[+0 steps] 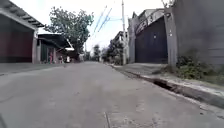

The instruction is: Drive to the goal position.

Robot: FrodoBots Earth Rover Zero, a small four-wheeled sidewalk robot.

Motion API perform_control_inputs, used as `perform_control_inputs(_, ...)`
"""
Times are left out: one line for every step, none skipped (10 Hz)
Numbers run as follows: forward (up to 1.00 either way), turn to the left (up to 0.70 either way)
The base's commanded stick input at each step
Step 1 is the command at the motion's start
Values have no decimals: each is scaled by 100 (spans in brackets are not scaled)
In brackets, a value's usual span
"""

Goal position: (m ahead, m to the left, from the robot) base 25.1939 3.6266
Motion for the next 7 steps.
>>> perform_control_inputs(100, 3)
perform_control_inputs(100, 0)
perform_control_inputs(100, 0)
perform_control_inputs(100, 0)
perform_control_inputs(100, 0)
perform_control_inputs(100, 0)
perform_control_inputs(100, 0)
